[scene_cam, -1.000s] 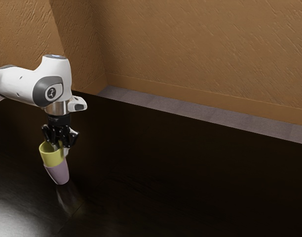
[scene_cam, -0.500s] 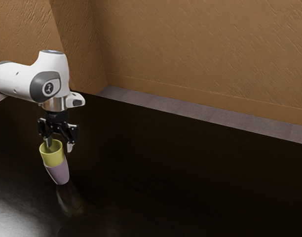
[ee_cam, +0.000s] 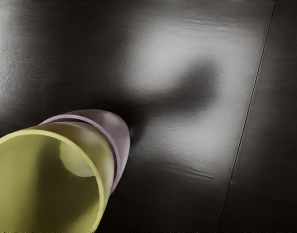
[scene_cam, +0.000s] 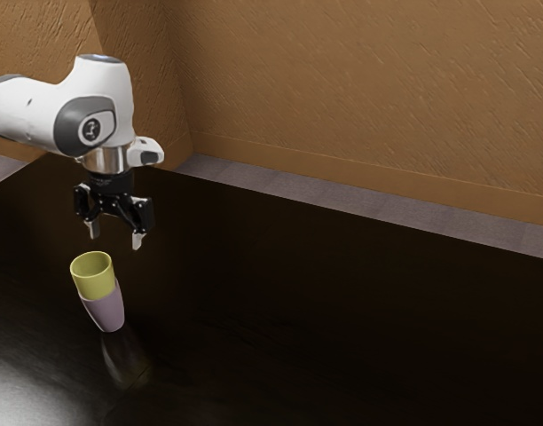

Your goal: Place the left cup onto the right cup

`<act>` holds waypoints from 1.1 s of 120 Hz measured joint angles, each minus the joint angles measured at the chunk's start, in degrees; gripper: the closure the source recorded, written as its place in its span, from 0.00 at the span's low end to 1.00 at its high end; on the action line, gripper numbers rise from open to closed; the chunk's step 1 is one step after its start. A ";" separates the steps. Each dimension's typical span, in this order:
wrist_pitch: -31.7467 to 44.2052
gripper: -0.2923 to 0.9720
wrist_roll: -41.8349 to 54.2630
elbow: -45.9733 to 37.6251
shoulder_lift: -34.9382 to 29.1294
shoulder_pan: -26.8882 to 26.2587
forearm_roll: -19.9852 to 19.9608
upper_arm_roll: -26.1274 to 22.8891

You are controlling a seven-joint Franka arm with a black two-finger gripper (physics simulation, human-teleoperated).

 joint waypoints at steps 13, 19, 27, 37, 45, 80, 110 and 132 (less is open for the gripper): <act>-1.59 0.25 -0.19 2.17 -0.02 -2.64 -0.41 1.07; -2.37 0.24 -0.24 3.17 -0.03 -4.90 -0.52 2.40; -3.18 0.24 -0.27 4.14 -0.03 -6.75 -0.61 3.24; -4.24 0.24 -0.26 5.65 0.08 -8.44 -0.67 3.93; -5.16 0.24 -0.24 6.92 0.19 -10.17 -0.70 4.73; -7.09 0.23 0.66 9.81 0.57 -18.09 -0.75 9.96; -7.51 0.23 1.99 11.48 1.26 -21.46 -0.80 12.41; -7.51 0.23 2.89 12.85 1.89 -22.07 -0.79 12.53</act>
